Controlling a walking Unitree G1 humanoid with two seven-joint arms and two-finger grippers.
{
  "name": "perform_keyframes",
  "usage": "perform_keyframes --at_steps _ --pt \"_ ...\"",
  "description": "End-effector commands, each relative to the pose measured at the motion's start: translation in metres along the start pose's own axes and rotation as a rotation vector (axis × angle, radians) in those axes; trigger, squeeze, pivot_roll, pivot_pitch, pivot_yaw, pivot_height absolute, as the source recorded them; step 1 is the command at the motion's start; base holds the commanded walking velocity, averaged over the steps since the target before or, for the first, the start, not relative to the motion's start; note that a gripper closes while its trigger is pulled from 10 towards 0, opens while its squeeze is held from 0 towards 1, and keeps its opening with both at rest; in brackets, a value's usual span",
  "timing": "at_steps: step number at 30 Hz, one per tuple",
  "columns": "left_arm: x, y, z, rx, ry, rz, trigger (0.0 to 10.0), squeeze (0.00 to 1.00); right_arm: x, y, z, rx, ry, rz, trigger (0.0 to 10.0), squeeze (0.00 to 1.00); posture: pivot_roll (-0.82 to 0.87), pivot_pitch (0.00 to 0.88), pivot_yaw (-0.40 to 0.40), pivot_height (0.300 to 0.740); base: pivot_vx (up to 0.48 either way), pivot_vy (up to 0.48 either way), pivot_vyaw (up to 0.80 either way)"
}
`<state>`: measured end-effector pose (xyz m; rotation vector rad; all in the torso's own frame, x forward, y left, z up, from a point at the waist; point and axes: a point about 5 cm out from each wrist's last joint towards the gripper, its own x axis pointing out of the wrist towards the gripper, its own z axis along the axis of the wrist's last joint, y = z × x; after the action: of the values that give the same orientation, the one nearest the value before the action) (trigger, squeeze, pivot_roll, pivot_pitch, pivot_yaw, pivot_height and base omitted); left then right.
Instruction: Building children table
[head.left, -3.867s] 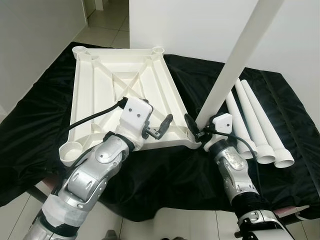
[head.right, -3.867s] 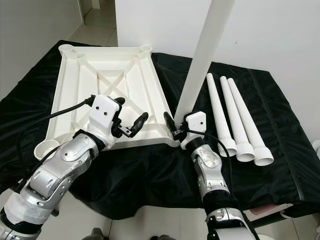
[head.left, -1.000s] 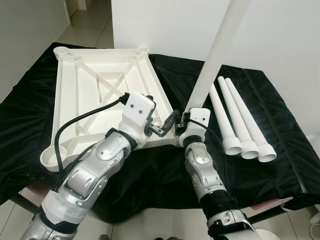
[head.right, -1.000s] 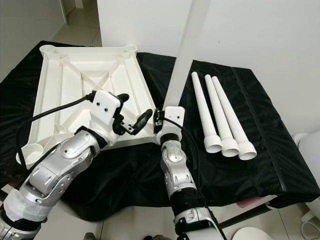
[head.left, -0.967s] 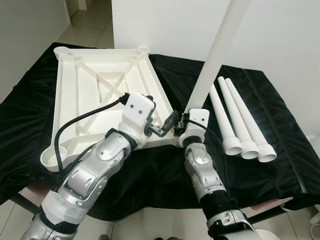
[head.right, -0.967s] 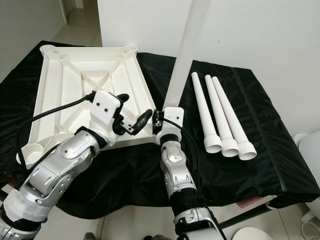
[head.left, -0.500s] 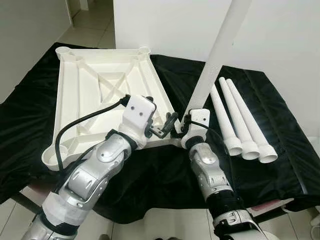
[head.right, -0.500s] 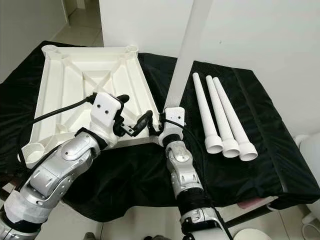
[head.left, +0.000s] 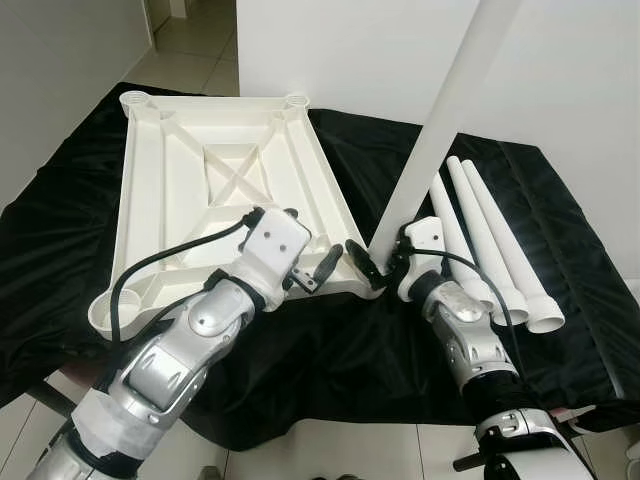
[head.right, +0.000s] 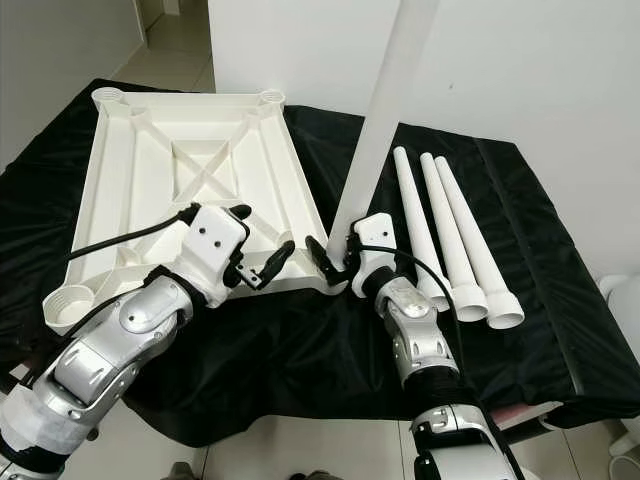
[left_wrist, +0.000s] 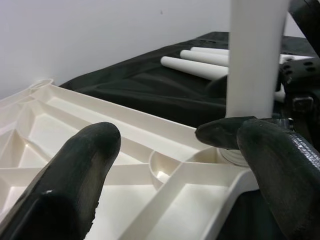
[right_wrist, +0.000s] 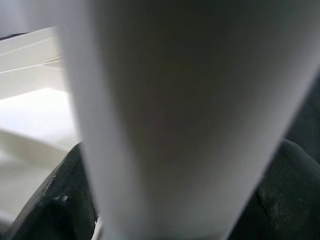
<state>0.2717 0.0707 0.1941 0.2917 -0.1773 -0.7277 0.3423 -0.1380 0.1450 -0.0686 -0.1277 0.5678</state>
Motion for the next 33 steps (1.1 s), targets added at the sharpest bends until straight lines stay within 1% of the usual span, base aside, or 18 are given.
perform_keyframes --at_steps 1,2,3,7,9,13,14,15,16,17,18,22,29,30,31,33 --pt "-0.002 -0.016 -0.003 0.014 0.012 -0.219 10.0 0.00 -0.001 -0.005 0.003 -0.007 -0.005 0.058 10.0 0.00 0.11 0.068 -0.109 0.740 0.000 0.000 0.00" --pt "-0.002 -0.016 -0.003 0.014 0.012 -0.219 10.0 0.00 -0.001 -0.005 0.003 -0.007 -0.005 0.058 10.0 0.00 0.11 0.068 -0.109 0.740 0.000 0.000 0.00" --pt "-0.003 -0.018 -0.003 0.015 0.014 -0.225 10.0 0.00 -0.001 -0.009 0.005 -0.016 -0.004 0.085 10.0 0.00 0.11 0.072 -0.108 0.740 0.000 0.000 0.00" --pt "-0.003 -0.018 -0.003 0.016 0.015 -0.229 10.0 0.00 -0.001 -0.011 0.006 -0.015 -0.004 0.099 10.0 0.00 0.11 0.078 -0.105 0.740 0.000 0.000 0.00" --pt "-0.004 -0.020 -0.004 0.024 0.022 -0.239 10.0 0.00 0.001 -0.013 0.007 -0.019 0.005 0.136 10.0 0.00 0.12 0.086 -0.103 0.740 0.000 0.000 0.00" --pt "-0.004 -0.020 -0.004 0.031 0.025 -0.244 10.0 0.00 0.003 -0.015 0.007 -0.022 0.012 0.154 10.0 0.00 0.12 0.090 -0.103 0.740 0.000 0.000 0.00" --pt "-0.004 -0.021 -0.004 0.033 0.025 -0.244 10.0 0.00 0.003 -0.015 0.007 -0.027 0.019 0.164 4.3 0.00 0.12 0.092 -0.105 0.740 0.000 0.000 0.00" --pt "-0.004 -0.021 -0.004 0.033 0.025 -0.244 10.0 0.00 0.003 -0.015 0.007 -0.027 0.019 0.164 4.3 0.00 0.12 0.092 -0.105 0.740 0.000 0.000 0.00" --pt "-0.003 -0.021 -0.004 0.034 0.024 -0.245 10.0 0.00 0.003 -0.017 0.006 -0.029 0.025 0.177 0.6 0.00 0.12 0.095 -0.105 0.740 0.000 0.000 0.00" --pt "-0.003 -0.021 -0.004 0.034 0.024 -0.245 10.0 0.00 0.003 -0.017 0.006 -0.029 0.025 0.177 0.6 0.00 0.12 0.095 -0.105 0.740 0.000 0.000 0.00" --pt "-0.003 -0.021 -0.004 0.034 0.024 -0.245 10.0 0.00 0.002 -0.018 0.005 -0.027 0.031 0.178 0.0 0.00 0.12 0.095 -0.105 0.740 0.000 0.000 0.00" --pt "-0.003 -0.020 -0.004 0.037 0.022 -0.256 10.0 0.00 0.001 -0.022 0.003 -0.019 0.043 0.178 0.0 0.00 0.12 0.095 -0.105 0.740 0.000 0.000 0.00" --pt "-0.003 -0.020 -0.004 0.039 0.021 -0.258 10.0 0.00 -0.001 -0.024 0.001 -0.016 0.051 0.176 0.0 0.00 0.12 0.095 -0.105 0.740 0.000 0.000 0.00" --pt "-0.003 -0.020 -0.004 0.040 0.021 -0.259 10.0 0.00 -0.001 -0.025 -0.001 -0.018 0.061 0.159 10.0 0.00 0.11 0.095 -0.103 0.740 0.000 0.000 0.00" --pt "-0.003 -0.020 -0.003 0.043 0.020 -0.261 10.0 0.00 0.000 -0.023 -0.004 0.001 0.069 0.127 10.0 0.00 0.11 0.094 -0.101 0.740 0.000 0.000 0.00" --pt "-0.002 -0.021 -0.003 0.043 0.019 -0.262 10.0 0.00 0.001 -0.023 -0.005 -0.002 0.069 0.110 10.0 0.00 0.11 0.094 -0.101 0.740 0.000 0.000 0.00"
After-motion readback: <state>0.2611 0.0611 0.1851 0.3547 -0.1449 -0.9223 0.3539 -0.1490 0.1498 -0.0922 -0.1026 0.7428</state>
